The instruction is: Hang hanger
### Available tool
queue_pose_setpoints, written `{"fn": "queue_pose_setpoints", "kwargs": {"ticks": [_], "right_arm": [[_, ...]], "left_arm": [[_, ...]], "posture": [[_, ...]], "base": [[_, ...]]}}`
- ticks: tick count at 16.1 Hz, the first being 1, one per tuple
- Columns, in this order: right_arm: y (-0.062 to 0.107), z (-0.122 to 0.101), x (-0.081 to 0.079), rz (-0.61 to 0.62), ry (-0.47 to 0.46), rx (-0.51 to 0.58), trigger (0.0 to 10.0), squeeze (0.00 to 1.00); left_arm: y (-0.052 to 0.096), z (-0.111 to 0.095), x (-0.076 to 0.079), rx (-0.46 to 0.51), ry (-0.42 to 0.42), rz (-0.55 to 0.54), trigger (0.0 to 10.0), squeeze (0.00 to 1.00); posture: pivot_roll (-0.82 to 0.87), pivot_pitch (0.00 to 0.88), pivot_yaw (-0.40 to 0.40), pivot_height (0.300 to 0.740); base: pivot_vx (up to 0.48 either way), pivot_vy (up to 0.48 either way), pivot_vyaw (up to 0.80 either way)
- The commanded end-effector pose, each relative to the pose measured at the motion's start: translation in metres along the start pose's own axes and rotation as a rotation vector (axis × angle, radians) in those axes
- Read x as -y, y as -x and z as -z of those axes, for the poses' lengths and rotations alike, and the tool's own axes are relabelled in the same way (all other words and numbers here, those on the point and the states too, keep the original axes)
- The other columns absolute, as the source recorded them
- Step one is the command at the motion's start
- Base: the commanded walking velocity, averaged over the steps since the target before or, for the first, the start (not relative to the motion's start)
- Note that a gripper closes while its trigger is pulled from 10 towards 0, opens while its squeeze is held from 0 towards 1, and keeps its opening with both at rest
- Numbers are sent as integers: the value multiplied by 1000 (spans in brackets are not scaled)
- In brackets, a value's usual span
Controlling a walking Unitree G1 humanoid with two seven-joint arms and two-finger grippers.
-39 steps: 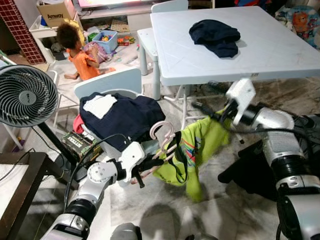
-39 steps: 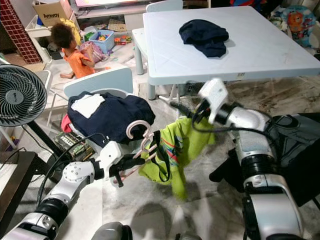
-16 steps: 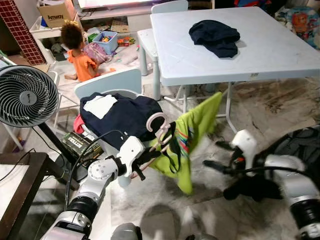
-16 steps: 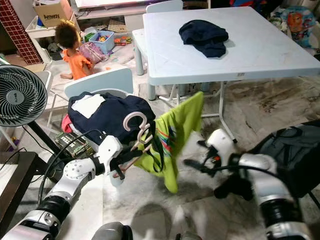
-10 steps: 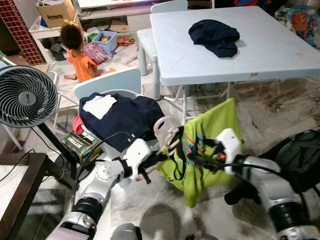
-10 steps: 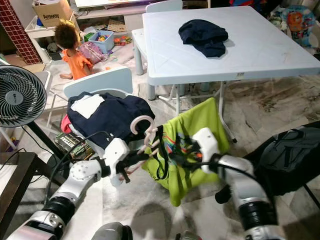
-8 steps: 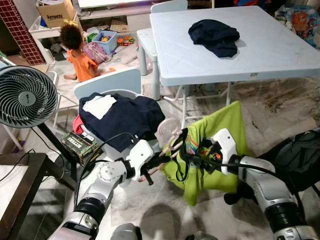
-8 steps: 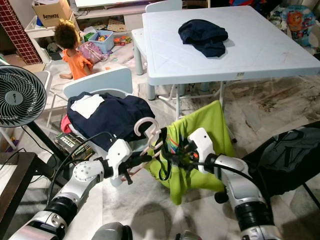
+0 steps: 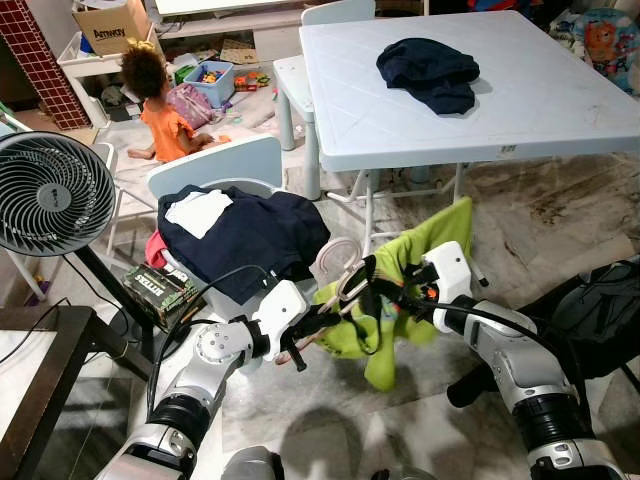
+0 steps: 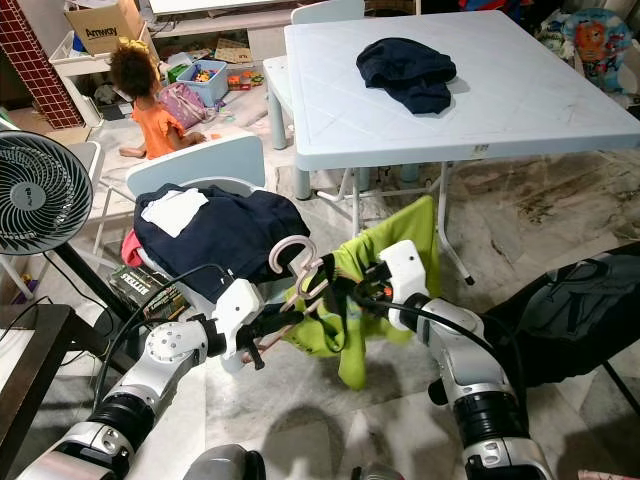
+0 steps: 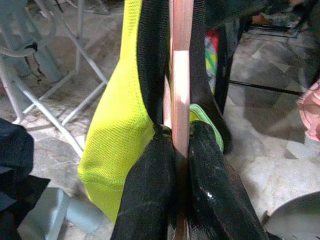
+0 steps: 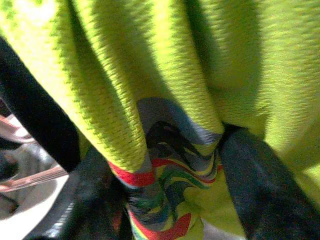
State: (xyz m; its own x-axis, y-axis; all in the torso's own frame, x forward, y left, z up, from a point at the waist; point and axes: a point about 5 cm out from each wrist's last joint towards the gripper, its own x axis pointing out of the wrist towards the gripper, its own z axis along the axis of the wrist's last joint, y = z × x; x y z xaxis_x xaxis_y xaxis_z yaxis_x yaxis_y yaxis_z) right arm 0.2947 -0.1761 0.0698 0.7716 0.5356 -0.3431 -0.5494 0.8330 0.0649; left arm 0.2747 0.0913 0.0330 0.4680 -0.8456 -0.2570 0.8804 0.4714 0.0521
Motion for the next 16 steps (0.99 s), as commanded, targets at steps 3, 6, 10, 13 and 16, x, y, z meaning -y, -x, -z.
{"fn": "queue_pose_setpoints", "kwargs": {"ticks": [3,6,10,13,16], "right_arm": [[-5,-7,-1,12,-4,28,0,0],[-6,-7,0,25,-7,38,0,0],[-6,-8,5,50,-23,45,0,0],[-6,-9,6,61,-30,52,0,0],[-7,-16,11,109,-23,101,0,0]], "left_arm": [[-4,-9,0,31,-28,18,0,0],[-4,-8,1,28,-28,25,0,0],[-2,-7,-1,22,-32,19,0,0],[-2,-7,-1,22,-33,17,0,0],[-2,-8,-1,20,-37,17,0,0]], "posture": [[-77,0,53,740],[-77,0,52,740],[-78,0,48,740],[-77,0,48,740],[-75,0,48,740]], "base": [[0,0,0],[0,0,0],[0,0,0],[0,0,0],[0,0,0]]}}
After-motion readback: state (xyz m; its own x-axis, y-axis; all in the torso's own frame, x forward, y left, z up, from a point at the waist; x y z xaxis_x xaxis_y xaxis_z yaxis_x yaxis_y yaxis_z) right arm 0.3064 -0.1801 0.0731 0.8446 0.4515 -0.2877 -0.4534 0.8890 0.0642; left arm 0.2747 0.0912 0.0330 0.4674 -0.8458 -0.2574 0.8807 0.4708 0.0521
